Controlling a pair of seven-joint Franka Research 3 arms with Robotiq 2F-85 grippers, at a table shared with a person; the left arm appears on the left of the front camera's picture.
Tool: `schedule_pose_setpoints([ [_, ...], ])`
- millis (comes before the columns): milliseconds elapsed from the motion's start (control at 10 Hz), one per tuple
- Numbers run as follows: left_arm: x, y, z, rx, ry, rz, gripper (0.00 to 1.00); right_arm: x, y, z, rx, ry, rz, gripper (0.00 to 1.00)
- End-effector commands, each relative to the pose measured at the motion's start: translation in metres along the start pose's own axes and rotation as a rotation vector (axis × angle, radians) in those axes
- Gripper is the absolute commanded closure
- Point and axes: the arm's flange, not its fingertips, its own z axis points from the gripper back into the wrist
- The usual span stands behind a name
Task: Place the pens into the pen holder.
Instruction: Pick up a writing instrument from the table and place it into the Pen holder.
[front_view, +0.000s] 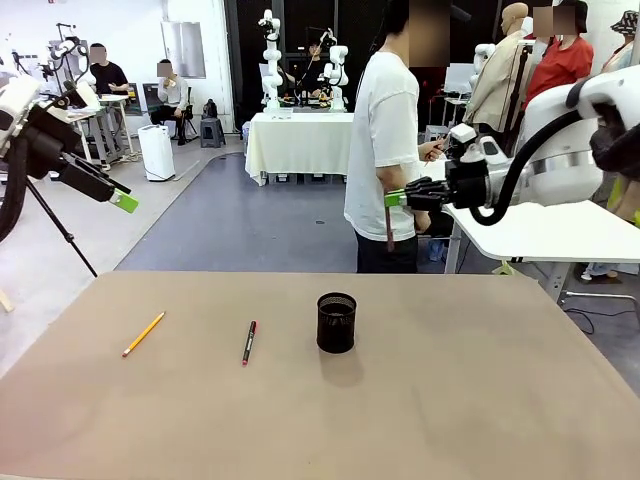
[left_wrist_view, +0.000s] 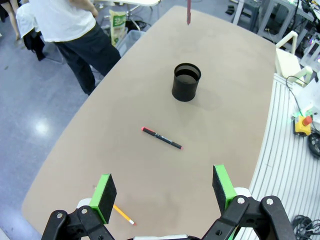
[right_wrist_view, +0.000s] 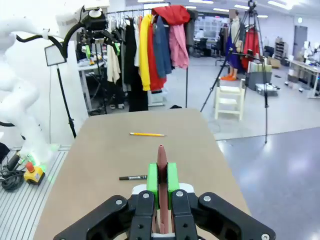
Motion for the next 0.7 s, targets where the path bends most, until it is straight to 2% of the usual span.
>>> schedule_pose_setpoints([
  [0,0.000,0.000,0.002,0.003,-0.002,-0.001,0.00,-0.008,-0.010,-0.023,0.027,-0.042,-0.072,1.00],
  [100,0.000,0.000,0.002,0.003,-0.002,-0.001,0.00,-0.010,-0.011,-0.013,0.005,-0.025,-0.115,1.00],
  [200,0.000,0.000,0.002,0.003,-0.002,-0.001,0.00,-0.012,-0.001,-0.016,0.022,-0.012,-0.029,1.00],
  [500,0.000,0.000,0.002,0.003,-0.002,-0.001,0.00,-0.022,-0.003,-0.020,0.024,-0.012,-0.059,1.00],
  [600,0.000,0.000,0.002,0.003,-0.002,-0.001,0.00,-0.030,-0.004,-0.033,0.095,-0.098,-0.010,1.00],
])
